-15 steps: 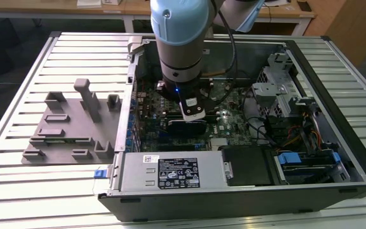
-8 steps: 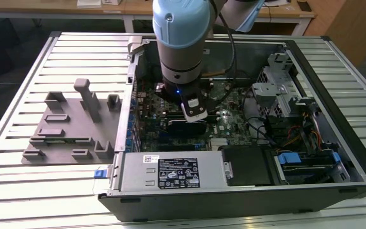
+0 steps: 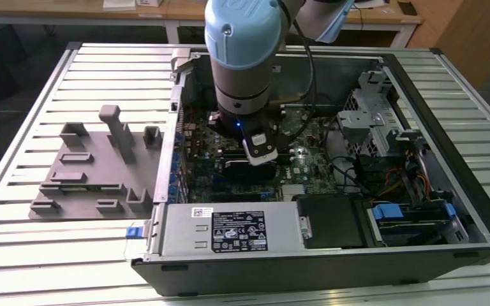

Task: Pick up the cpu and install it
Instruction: 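Install the second cpu locking lever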

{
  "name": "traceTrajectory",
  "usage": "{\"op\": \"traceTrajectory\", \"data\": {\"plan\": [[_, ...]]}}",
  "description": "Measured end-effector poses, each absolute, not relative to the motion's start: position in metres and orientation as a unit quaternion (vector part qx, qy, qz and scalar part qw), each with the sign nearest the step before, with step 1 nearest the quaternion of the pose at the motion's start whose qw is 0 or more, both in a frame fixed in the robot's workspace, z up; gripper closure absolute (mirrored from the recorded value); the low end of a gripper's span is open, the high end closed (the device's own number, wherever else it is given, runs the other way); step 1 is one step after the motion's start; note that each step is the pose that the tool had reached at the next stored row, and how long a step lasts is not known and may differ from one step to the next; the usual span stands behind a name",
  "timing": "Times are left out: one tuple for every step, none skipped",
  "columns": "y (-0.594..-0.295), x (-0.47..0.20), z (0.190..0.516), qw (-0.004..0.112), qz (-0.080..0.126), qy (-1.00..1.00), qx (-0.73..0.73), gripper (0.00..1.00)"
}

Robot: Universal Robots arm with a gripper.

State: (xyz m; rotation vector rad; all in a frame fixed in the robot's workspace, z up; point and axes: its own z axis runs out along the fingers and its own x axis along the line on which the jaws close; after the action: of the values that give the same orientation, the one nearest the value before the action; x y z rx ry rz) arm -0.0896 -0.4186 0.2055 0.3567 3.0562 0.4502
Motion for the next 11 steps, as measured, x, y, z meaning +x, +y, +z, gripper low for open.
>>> {"op": "traceTrajectory", "data": {"plan": [[-0.4185, -0.0895, 0.2050, 0.016, 0.146, 0.982, 0.115, 0.89], [-0.4184, -0.0895, 0.2046, 0.016, 0.147, 0.982, 0.115, 0.89], [-0.4184, -0.0895, 0.2040, 0.016, 0.148, 0.982, 0.115, 0.89], [-0.4184, -0.0895, 0.2033, 0.015, 0.149, 0.982, 0.115, 0.89], [-0.4184, -0.0896, 0.2026, 0.015, 0.150, 0.982, 0.115, 0.89], [-0.4184, -0.0896, 0.2019, 0.015, 0.151, 0.982, 0.115, 0.89], [-0.4181, -0.0896, 0.2013, 0.015, 0.152, 0.982, 0.115, 0.89], [-0.4177, -0.0896, 0.2009, 0.015, 0.153, 0.981, 0.115, 0.89], [-0.4171, -0.0897, 0.2004, 0.015, 0.154, 0.981, 0.115, 0.89], [-0.4166, -0.0897, 0.2000, 0.015, 0.155, 0.981, 0.115, 0.89], [-0.4160, -0.0899, 0.1995, 0.015, 0.156, 0.981, 0.115, 0.89]]}}
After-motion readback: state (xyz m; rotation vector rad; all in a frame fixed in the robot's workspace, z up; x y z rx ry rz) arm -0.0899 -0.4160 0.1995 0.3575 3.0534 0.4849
